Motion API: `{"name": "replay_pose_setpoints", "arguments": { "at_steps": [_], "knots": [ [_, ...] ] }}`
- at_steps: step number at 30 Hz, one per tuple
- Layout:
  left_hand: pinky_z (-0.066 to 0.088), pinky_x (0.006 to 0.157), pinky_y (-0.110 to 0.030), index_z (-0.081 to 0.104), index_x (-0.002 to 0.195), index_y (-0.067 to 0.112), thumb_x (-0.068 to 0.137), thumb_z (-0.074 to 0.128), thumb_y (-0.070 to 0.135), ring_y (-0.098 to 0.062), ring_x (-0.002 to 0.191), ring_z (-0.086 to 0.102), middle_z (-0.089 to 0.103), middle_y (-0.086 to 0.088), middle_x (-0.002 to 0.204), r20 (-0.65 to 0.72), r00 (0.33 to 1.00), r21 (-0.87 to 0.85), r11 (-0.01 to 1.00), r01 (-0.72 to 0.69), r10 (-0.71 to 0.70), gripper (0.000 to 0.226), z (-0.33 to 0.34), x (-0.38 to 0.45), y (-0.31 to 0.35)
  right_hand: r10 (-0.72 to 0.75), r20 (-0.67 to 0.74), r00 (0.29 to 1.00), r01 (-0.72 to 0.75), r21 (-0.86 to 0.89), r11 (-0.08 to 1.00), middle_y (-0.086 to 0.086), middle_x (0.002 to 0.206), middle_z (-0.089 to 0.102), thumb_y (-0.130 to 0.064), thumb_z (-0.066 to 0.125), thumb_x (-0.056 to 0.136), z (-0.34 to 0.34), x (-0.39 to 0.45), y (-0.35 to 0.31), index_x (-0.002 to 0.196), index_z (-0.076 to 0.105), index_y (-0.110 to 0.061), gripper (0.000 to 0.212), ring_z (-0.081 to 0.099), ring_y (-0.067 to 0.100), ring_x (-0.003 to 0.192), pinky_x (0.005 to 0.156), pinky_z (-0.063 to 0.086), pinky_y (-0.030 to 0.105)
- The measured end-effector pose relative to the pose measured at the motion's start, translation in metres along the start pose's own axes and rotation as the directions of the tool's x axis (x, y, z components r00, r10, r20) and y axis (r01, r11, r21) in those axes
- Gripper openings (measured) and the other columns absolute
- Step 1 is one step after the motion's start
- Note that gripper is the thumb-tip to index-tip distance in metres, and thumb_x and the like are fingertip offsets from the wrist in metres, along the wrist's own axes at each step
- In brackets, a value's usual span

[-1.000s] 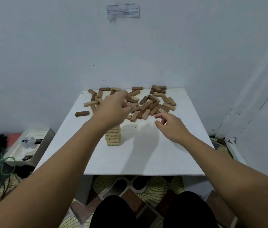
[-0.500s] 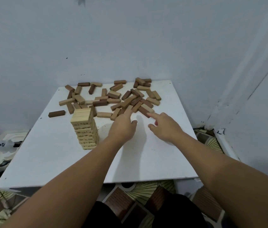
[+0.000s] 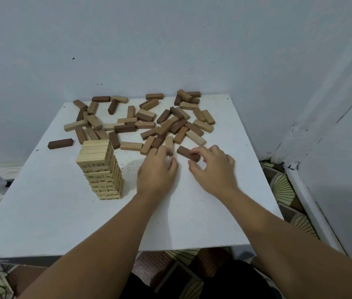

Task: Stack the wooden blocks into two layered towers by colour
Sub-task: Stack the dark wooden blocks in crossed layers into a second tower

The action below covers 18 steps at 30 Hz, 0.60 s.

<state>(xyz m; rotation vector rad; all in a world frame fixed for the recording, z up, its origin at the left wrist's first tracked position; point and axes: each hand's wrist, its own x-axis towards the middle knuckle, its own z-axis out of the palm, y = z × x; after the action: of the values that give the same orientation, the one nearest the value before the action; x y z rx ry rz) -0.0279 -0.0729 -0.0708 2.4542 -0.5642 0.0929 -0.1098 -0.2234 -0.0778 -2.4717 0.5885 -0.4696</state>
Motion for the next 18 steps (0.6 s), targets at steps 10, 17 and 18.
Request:
{"name": "replay_pose_setpoints", "arguments": {
  "at_steps": [10, 17, 18],
  "knots": [
    [0.052, 0.074, -0.032, 0.069, 0.113, 0.027, 0.096, 0.065, 0.041, -0.009, 0.099, 0.054, 0.046, 0.010, 0.112, -0.058, 0.994, -0.088, 0.991, -0.101, 0.096, 0.023, 0.009, 0.001, -0.011, 0.099, 0.015, 0.995, -0.097, -0.101, 0.990, -0.010, 0.104, 0.053, -0.065, 0.055, 0.095, -0.001, 0.007, -0.005, 0.116, 0.063, -0.039, 0.034, 0.054, 0.016, 0.106, 0.104, 0.031, 0.037],
    [0.048, 0.084, -0.028, 0.062, 0.133, 0.039, 0.085, 0.072, 0.048, -0.006, 0.108, 0.054, 0.054, 0.014, 0.118, 0.003, 0.999, -0.231, 0.972, -0.034, 0.036, 0.049, 0.006, 0.004, -0.008, 0.101, 0.036, 0.994, -0.100, -0.027, 0.995, -0.010, 0.104, 0.055, -0.052, 0.045, 0.103, -0.005, 0.011, -0.009, 0.121, 0.068, -0.044, 0.030, 0.054, 0.017, 0.110, 0.109, 0.027, 0.041],
    [0.048, 0.086, -0.028, 0.059, 0.138, 0.040, 0.085, 0.073, 0.050, -0.006, 0.110, 0.053, 0.054, 0.013, 0.119, 0.013, 0.999, -0.227, 0.973, -0.041, 0.045, 0.056, 0.006, 0.005, -0.008, 0.118, 0.028, 0.993, -0.118, 0.008, 0.993, -0.009, 0.105, 0.055, -0.049, 0.045, 0.105, -0.006, 0.014, -0.009, 0.124, 0.066, -0.042, 0.030, 0.056, 0.017, 0.110, 0.109, 0.028, 0.043]
  ]
}}
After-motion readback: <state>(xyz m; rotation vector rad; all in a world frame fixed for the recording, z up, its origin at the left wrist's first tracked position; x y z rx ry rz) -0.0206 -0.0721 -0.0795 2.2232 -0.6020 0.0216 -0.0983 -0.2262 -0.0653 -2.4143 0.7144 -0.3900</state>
